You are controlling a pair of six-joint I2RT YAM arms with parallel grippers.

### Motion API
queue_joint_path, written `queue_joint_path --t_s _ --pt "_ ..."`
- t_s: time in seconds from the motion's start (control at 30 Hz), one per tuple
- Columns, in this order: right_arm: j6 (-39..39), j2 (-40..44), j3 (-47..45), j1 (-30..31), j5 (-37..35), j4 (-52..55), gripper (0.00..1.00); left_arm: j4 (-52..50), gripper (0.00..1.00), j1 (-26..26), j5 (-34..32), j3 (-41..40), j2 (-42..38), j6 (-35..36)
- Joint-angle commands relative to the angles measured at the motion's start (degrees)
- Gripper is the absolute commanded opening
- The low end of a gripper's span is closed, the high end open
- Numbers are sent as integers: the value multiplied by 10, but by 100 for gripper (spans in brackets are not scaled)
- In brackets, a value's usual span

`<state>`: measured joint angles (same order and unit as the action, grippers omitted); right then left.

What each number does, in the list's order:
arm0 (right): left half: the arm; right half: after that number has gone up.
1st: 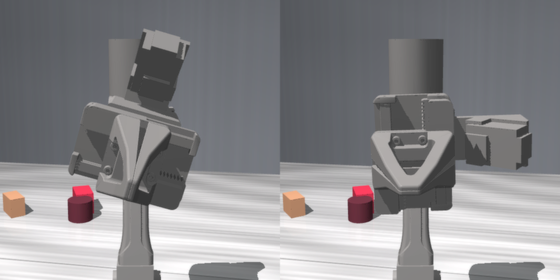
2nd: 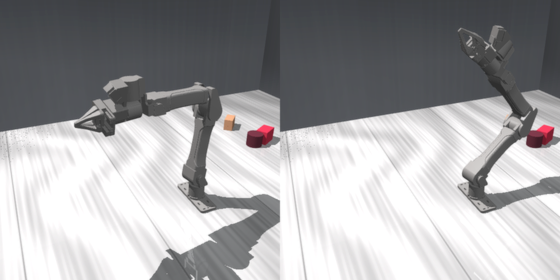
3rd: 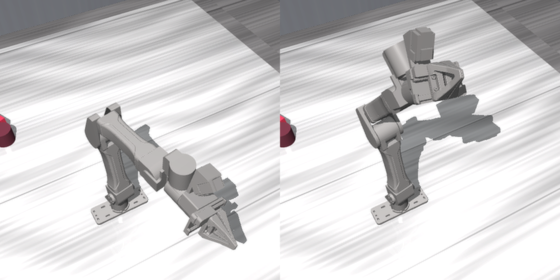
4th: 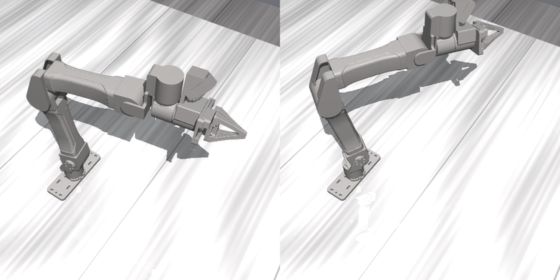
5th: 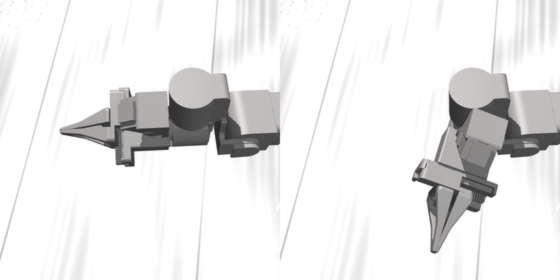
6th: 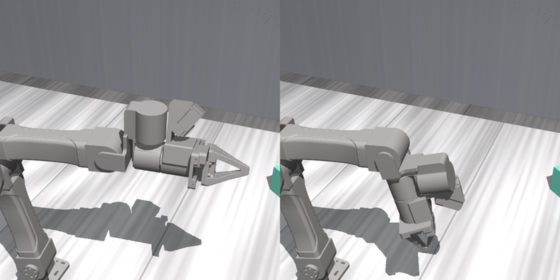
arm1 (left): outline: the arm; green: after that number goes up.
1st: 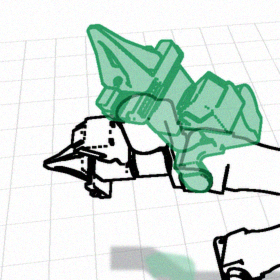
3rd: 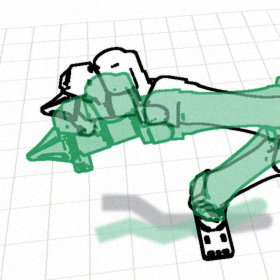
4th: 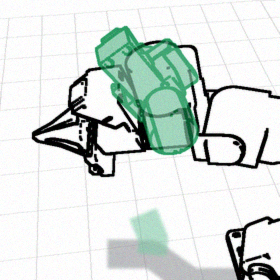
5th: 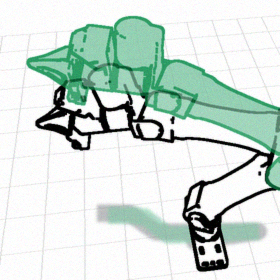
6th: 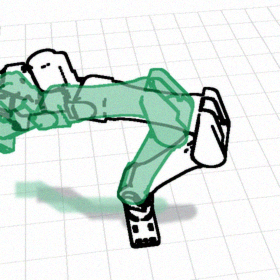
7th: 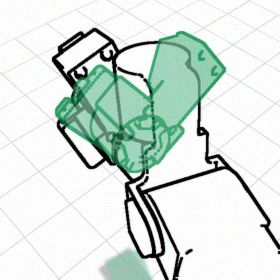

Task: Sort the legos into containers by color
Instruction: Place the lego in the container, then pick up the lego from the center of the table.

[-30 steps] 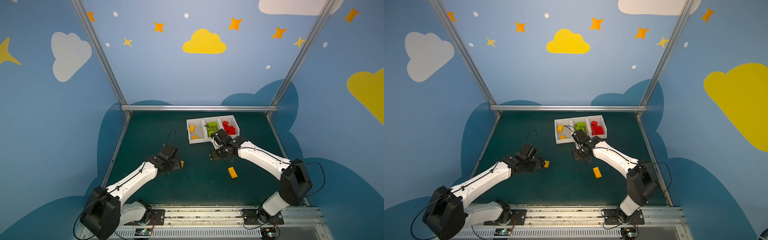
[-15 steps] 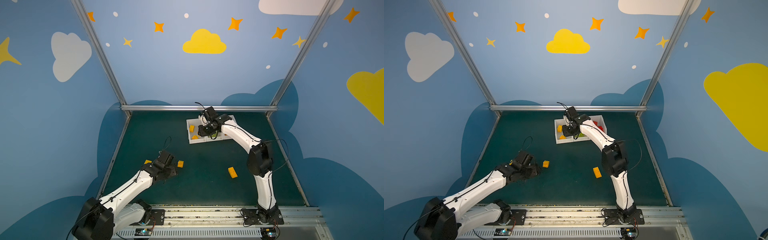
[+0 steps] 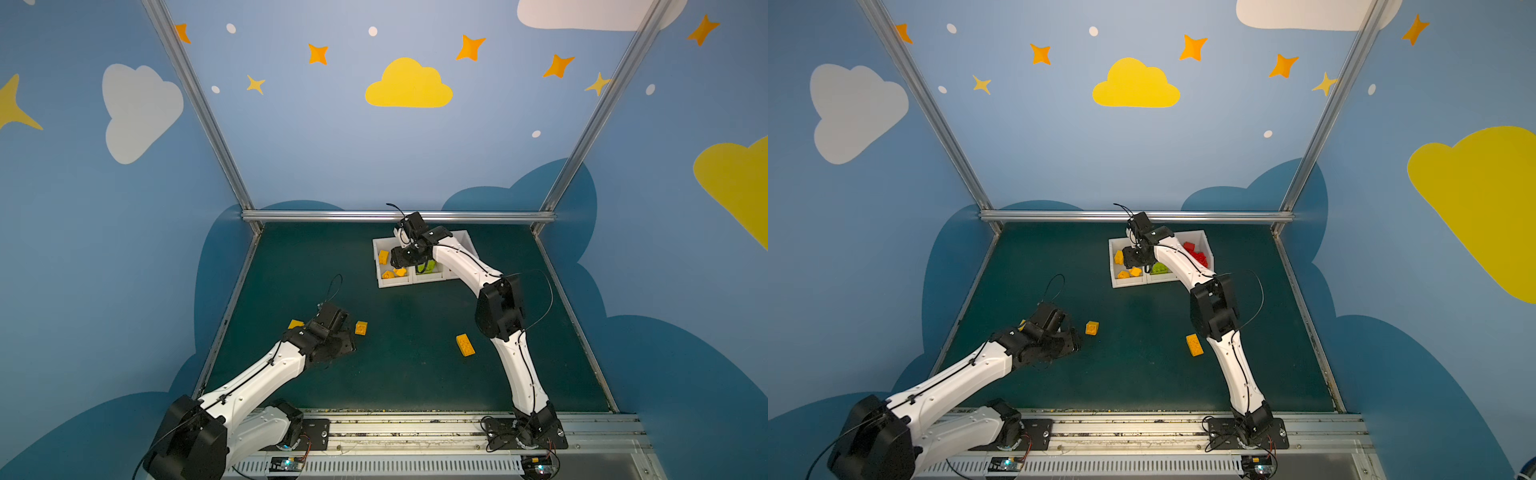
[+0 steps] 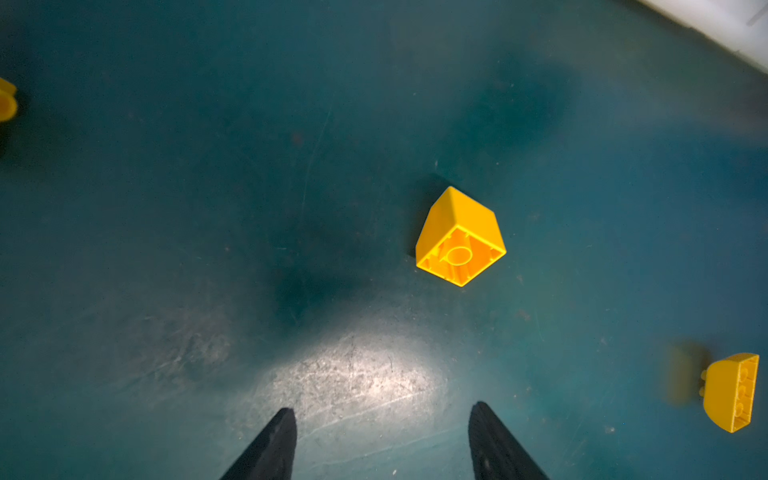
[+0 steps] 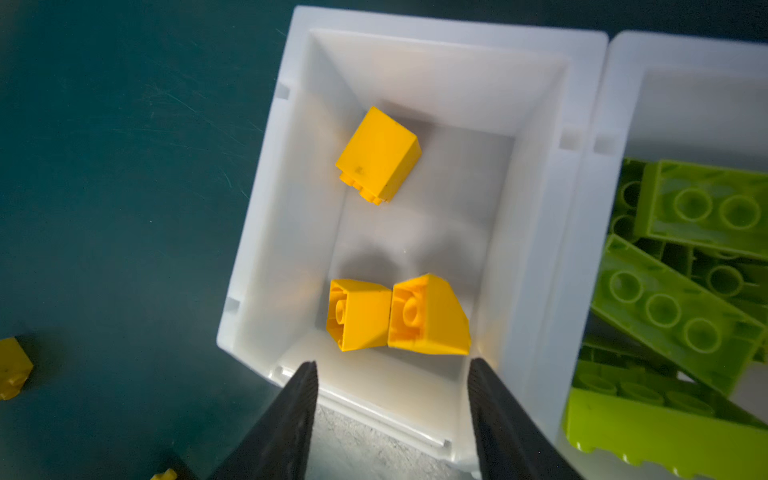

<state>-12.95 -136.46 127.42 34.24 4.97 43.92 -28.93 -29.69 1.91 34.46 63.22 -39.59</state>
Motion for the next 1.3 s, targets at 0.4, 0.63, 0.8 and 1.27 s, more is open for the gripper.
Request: queue_joint_path --t_s 0.4,0.63,0.8,1.27 --pt "8 304 -308 0 7 -121 68 10 65 -1 -17 150 235 33" --pt "-34 468 -524 -4 6 -193 69 -4 64 -1 -38 202 318 45" --pt "-48 558 -648 -4 3 -211 69 -7 59 -1 -43 216 336 46" --pt "-75 728 -844 -4 -34 -193 69 -28 34 -4 -32 266 358 50"
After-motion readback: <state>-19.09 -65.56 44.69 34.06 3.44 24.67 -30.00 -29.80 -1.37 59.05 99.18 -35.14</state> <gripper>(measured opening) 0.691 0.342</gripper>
